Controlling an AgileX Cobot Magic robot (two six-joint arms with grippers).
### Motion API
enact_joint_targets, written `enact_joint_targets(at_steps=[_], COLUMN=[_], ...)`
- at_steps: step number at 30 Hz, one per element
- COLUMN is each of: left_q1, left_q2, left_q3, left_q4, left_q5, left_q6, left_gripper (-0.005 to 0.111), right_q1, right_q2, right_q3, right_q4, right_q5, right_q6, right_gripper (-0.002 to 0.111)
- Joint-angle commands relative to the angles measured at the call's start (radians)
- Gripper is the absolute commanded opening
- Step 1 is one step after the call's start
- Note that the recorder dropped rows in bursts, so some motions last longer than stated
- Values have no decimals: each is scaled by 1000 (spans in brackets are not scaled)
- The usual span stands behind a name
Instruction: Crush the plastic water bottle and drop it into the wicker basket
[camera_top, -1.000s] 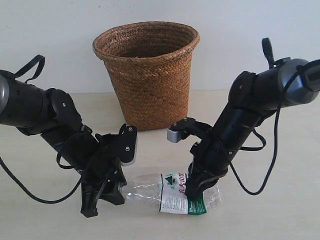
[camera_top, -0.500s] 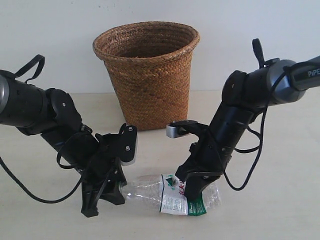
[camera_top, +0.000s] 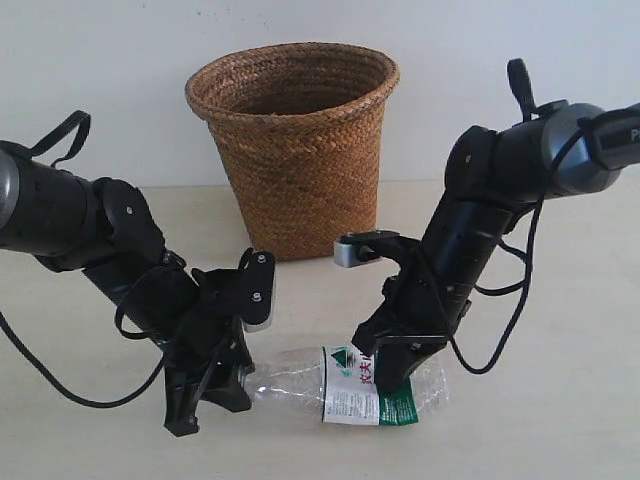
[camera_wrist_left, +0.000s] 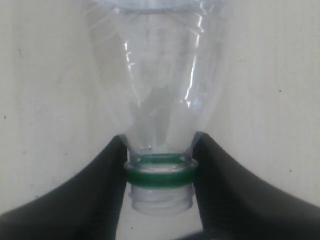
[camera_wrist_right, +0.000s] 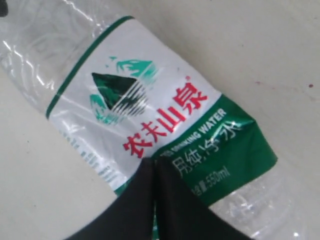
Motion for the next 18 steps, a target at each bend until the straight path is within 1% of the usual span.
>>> enact_joint_targets(at_steps=[1,4,9,13,18], left_q1=[-3,-3,-3,-3,-3], left_q2=[-1,-1,-1,-1,-1], left_q3=[1,1,1,1,1], left_q4=[14,14,14,14,14], left_q5=[19,23,29,29,34], left_q6=[-6,-6,-6,-6,-6], left_gripper=[4,4,4,4,4], right_q1=[-7,-7,-7,-2,37], right_q2=[-74,-115,-133,-98,-50], right_q3=[13,13,29,40,40], right_q4=[-39,3,194,243,302], right_q5=[2,10,3,-9,-94], right_q6=[-21,-36,-136,-136,-160], right_gripper=[0,0,0,0,0])
